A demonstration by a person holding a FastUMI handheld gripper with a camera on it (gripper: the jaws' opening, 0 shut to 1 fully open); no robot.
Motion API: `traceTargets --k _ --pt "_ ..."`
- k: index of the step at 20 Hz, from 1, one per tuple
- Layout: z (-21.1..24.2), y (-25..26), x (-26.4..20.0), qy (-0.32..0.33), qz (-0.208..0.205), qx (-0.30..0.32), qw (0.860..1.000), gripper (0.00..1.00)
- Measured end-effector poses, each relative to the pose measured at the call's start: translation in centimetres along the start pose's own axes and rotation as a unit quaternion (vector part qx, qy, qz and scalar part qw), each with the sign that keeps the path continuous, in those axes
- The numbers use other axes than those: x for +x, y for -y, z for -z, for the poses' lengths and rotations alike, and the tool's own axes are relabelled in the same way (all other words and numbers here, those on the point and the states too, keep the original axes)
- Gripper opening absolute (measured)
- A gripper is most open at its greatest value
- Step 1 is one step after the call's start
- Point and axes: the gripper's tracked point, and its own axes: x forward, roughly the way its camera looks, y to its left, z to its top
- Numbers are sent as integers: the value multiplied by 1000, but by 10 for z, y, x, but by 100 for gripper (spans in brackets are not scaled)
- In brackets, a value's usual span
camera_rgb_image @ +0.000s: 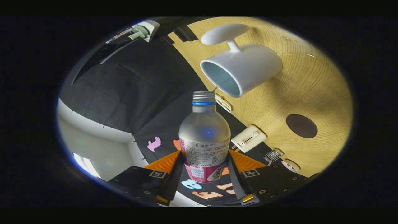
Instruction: Take the bottle from table, then pour the juice into the cup, finally place the bottle on the coaster
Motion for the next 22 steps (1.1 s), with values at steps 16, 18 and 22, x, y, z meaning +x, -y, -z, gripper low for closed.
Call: traceTargets --k 16,18,22 --pt "-1 68 -5 -36 74 -332 940 72" --pt "10 70 -5 -55 61 -411 908 72" --pt "33 72 -5 -94 39 -550 829 72"
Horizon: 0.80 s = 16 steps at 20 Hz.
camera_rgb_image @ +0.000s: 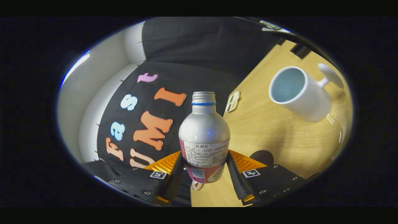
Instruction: Take the bottle from table, then pour the juice into the cup, finally place the bottle on the coaster
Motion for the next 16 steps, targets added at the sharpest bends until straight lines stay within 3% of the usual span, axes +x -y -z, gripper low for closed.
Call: traceTargets --k 3,7,13,16 --pt "-6 -14 5 3 -11 -130 991 72" --pt "-13 -20 9 10 -10 -277 961 73" --pt "-5 -9 18 -5 -3 -430 903 74" --pt "8 -1 23 -17 0 -517 856 74"
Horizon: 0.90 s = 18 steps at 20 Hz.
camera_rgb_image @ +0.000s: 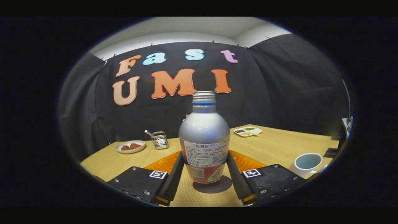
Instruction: Take the bottle from table, then pour the juice into the cup, finally place the bottle on the coaster
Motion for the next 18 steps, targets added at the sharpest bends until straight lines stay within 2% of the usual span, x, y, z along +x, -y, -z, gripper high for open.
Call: traceTargets --k 2,6,11,18 --pt "10 -10 4 -19 -6 -54 998 74" --pt "28 -12 7 -42 -8 -87 995 74" --pt "40 -5 9 -58 -3 -92 994 74" --pt "53 1 9 -81 -10 -53 995 76"
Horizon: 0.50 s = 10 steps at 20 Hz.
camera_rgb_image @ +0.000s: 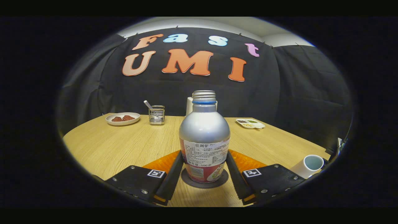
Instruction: Take the bottle from table, then pour the juice into the cup, finally place the bottle on the coaster
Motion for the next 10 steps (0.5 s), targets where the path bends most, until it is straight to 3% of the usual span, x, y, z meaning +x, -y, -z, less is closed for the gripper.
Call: traceTargets --k 2,7,10 --pt "2 1 -1 -6 -9 21 1000 79" --pt "-17 2 -14 24 -19 41 999 97" --pt "-33 -3 -34 42 -29 23 998 97"
